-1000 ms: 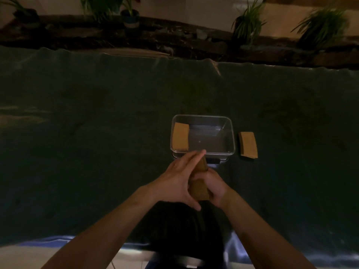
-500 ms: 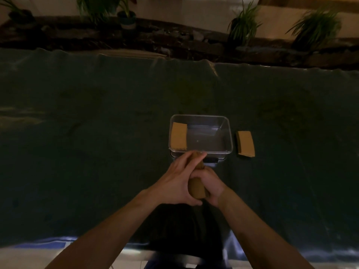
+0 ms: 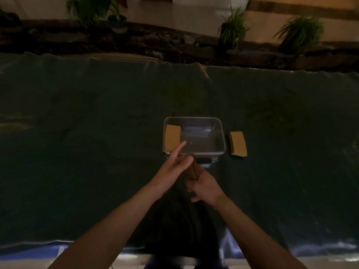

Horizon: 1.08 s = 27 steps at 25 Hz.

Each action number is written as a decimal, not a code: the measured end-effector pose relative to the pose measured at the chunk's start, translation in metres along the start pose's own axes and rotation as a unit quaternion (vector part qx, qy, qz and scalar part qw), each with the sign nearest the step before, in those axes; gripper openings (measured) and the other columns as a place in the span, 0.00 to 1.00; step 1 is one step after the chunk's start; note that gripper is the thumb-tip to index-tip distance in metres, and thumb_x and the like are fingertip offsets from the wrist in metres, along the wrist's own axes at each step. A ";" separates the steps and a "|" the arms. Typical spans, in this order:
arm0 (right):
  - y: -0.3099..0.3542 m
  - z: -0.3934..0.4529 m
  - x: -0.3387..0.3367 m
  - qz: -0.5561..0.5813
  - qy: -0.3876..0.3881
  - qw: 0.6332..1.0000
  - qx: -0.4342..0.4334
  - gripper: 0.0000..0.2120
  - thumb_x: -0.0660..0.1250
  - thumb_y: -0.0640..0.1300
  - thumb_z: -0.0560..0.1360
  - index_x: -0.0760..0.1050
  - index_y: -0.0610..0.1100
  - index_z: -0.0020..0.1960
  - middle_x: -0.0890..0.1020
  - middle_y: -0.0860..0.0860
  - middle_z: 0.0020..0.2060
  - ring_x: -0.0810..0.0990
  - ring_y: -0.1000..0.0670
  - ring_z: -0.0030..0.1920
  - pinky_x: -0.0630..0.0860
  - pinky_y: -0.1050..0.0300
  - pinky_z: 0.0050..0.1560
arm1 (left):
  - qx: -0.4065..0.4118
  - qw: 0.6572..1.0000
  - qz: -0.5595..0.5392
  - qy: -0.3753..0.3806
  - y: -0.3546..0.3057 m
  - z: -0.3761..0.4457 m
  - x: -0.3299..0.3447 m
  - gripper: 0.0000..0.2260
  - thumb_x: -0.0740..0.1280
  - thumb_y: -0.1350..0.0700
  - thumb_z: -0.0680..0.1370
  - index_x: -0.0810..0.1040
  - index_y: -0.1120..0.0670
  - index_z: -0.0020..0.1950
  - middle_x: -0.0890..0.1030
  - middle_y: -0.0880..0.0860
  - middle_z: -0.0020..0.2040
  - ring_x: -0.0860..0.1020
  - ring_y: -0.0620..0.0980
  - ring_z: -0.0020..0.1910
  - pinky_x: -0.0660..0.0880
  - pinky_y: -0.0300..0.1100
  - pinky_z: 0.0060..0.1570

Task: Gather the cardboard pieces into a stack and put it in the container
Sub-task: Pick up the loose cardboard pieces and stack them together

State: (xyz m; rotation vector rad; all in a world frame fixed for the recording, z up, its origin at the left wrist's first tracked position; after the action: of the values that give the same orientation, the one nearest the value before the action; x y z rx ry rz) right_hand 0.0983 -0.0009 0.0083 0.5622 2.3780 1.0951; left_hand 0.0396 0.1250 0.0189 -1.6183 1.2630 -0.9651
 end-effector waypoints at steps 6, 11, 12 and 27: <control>-0.006 0.001 0.001 0.031 0.039 0.999 -0.011 0.32 0.75 0.47 0.69 0.64 0.55 0.67 0.80 0.52 0.57 0.83 0.49 0.53 0.85 0.48 0.49 | -0.020 0.998 -0.042 -0.049 0.001 0.003 0.007 0.17 0.75 0.44 0.72 0.81 0.34 0.60 0.76 0.43 0.64 0.72 0.46 0.65 0.74 0.44 0.58; -0.018 -0.009 -0.015 0.222 0.131 0.966 0.014 0.43 0.83 0.51 0.60 0.69 0.46 0.70 0.78 0.45 0.64 0.82 0.46 0.59 0.81 0.49 0.54 | -0.024 0.998 -0.061 -0.020 -0.006 0.004 0.004 0.22 0.77 0.42 0.68 0.82 0.39 0.61 0.80 0.52 0.65 0.76 0.52 0.67 0.72 0.52 0.65; -0.019 -0.009 -0.019 0.214 0.129 0.968 0.011 0.44 0.83 0.53 0.58 0.69 0.45 0.70 0.79 0.45 0.64 0.83 0.46 0.59 0.81 0.49 0.54 | -0.025 0.998 -0.053 -0.015 -0.008 0.006 0.007 0.22 0.77 0.42 0.68 0.82 0.39 0.61 0.80 0.52 0.65 0.76 0.52 0.66 0.72 0.52 0.66; -0.051 -0.025 -0.159 0.191 0.099 0.977 -0.010 0.32 0.82 0.48 0.60 0.75 0.50 0.62 0.82 0.49 0.60 0.85 0.51 0.54 0.83 0.53 0.46 | -0.015 0.998 -0.010 0.063 -0.042 0.078 0.134 0.28 0.76 0.46 0.71 0.74 0.35 0.70 0.79 0.47 0.67 0.75 0.48 0.69 0.67 0.55 0.69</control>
State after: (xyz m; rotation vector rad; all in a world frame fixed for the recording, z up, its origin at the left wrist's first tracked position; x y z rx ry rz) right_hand 0.2043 -0.1319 0.0202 0.9737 2.4874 1.3918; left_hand 0.1514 0.0120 0.0412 -1.6175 1.3536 -1.0803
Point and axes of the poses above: each hand's wrist, its own z-axis towards the middle knuckle, its own x-axis out of the palm, y = z × x, the point moved 4 cm from there along z, towards the middle knuckle
